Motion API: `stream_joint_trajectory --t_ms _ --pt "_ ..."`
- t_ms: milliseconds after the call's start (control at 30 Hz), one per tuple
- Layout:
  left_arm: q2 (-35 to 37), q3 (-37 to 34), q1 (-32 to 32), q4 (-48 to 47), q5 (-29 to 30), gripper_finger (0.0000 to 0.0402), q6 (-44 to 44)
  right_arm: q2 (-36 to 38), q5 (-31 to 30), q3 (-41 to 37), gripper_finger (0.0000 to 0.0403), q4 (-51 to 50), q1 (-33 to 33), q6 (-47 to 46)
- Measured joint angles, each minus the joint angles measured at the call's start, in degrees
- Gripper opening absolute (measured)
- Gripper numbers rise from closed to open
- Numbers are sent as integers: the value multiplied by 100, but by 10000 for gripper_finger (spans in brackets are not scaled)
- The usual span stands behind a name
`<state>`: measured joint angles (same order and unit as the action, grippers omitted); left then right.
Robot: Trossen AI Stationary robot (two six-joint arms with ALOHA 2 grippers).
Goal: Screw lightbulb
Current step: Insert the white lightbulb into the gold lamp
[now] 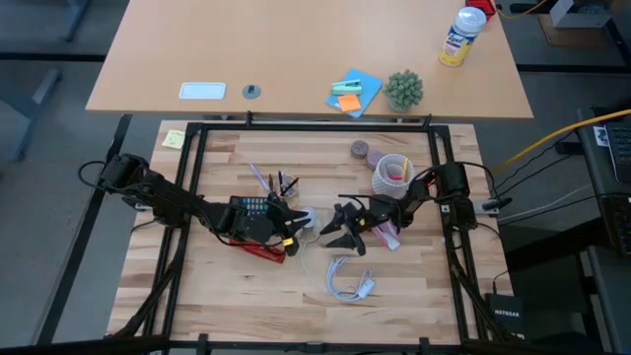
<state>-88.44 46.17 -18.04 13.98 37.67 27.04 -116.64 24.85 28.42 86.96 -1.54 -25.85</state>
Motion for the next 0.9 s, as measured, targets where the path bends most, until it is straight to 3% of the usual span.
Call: stream_joint_trajectory --t_ms 233,400,667,900 --pt "0 0 0 0 0 81 -1 0 15 2 162 0 1 -96" --pt "0 0 0 0 0 82 1 0 -352 5 115 -16 7 -94" --pt "0 0 0 0 0 81 1 -2 -617 11 101 -22 3 -93" --pt "0 0 0 0 0 82 1 38 124 32 101 291 0 50"
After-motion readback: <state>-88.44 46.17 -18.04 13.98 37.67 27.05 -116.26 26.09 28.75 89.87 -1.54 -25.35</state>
